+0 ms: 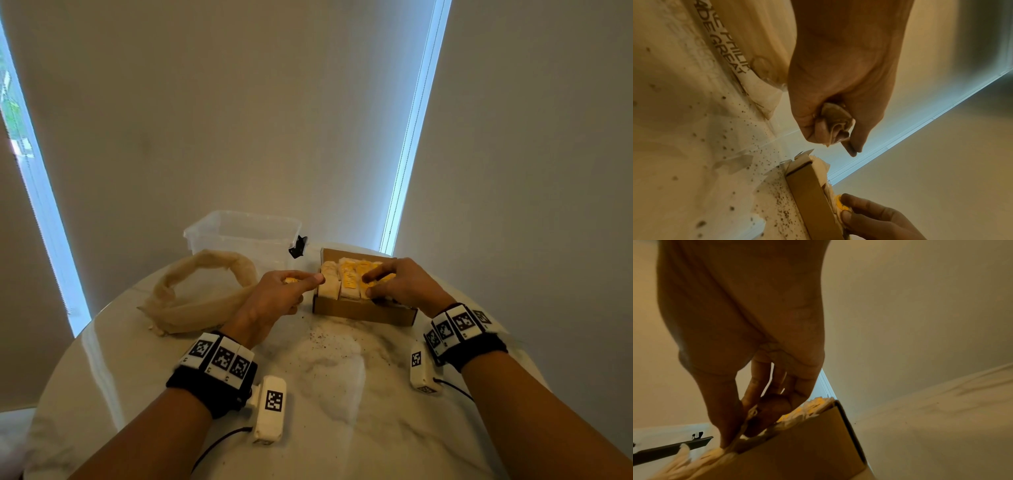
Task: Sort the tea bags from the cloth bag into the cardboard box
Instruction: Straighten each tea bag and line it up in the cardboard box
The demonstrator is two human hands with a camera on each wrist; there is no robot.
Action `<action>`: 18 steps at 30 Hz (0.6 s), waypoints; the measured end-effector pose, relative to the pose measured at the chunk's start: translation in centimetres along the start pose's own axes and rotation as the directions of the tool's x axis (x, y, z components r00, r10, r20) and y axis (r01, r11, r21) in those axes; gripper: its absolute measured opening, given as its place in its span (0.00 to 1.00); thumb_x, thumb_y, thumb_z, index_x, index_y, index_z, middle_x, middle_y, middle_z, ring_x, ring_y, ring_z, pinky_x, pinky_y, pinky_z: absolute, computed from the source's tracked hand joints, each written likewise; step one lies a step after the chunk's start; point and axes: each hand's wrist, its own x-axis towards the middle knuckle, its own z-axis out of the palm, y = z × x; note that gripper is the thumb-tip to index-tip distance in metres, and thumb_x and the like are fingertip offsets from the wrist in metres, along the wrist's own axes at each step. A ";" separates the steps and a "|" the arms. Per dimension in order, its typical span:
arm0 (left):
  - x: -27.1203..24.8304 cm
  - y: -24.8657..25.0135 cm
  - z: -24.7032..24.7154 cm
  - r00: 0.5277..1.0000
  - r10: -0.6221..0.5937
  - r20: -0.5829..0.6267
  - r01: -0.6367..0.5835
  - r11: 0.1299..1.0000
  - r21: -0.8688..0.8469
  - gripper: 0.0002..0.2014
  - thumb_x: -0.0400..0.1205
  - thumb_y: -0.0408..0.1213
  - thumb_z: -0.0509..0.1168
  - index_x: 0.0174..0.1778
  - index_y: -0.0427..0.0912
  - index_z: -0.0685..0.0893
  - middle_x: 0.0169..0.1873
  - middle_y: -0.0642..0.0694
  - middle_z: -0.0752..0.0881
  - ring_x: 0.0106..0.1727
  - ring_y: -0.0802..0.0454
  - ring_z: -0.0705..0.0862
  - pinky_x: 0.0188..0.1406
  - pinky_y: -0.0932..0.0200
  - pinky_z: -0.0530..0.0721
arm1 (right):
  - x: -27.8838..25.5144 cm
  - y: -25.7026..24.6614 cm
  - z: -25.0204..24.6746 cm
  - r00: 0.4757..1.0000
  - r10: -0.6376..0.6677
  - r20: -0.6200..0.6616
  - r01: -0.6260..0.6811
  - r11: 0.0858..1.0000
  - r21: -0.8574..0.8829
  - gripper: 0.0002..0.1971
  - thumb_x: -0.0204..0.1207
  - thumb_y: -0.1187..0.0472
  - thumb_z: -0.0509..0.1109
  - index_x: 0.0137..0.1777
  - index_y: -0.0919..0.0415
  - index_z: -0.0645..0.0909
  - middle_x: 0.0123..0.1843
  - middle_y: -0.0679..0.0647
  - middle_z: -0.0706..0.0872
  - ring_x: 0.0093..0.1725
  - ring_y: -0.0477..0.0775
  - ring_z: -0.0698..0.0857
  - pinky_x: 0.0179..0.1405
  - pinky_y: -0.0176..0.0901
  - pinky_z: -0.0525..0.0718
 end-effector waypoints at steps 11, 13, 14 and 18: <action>0.0 0.2 0.3 0.999 -0.016 0.039 0.017 0.999 -0.041 0.14 0.87 0.52 0.71 0.55 0.48 0.96 0.40 0.45 0.76 0.34 0.55 0.72 0.27 0.65 0.73 | 0.0 -0.2 0.4 0.998 -0.041 -0.041 0.027 0.958 -0.284 0.18 0.70 0.54 0.90 0.60 0.47 0.94 0.56 0.45 0.83 0.56 0.48 0.81 0.42 0.35 0.76; 0.1 0.3 0.3 0.999 -0.023 0.047 0.025 0.999 -0.042 0.14 0.87 0.53 0.71 0.56 0.48 0.96 0.40 0.47 0.77 0.34 0.56 0.73 0.28 0.64 0.73 | -0.2 -0.2 0.1 0.998 -0.034 -0.044 0.021 0.964 -0.264 0.18 0.69 0.54 0.90 0.59 0.47 0.94 0.57 0.46 0.84 0.59 0.50 0.83 0.46 0.38 0.77; 0.1 0.3 0.3 0.998 -0.027 0.050 0.029 0.999 -0.046 0.15 0.88 0.54 0.69 0.57 0.48 0.95 0.40 0.48 0.77 0.35 0.57 0.73 0.28 0.64 0.73 | -0.2 -0.2 -0.2 0.998 -0.031 -0.047 0.019 0.971 -0.238 0.18 0.69 0.54 0.90 0.58 0.47 0.94 0.57 0.46 0.85 0.59 0.51 0.84 0.45 0.38 0.77; 0.3 0.6 0.6 0.996 -0.068 0.050 0.073 0.991 -0.113 0.24 0.90 0.62 0.60 0.64 0.48 0.90 0.44 0.46 0.79 0.35 0.57 0.77 0.29 0.63 0.75 | -1.0 -0.3 -1.1 0.994 -0.041 -0.099 0.039 0.999 -0.028 0.13 0.72 0.59 0.89 0.55 0.50 0.94 0.56 0.47 0.88 0.60 0.52 0.87 0.52 0.44 0.81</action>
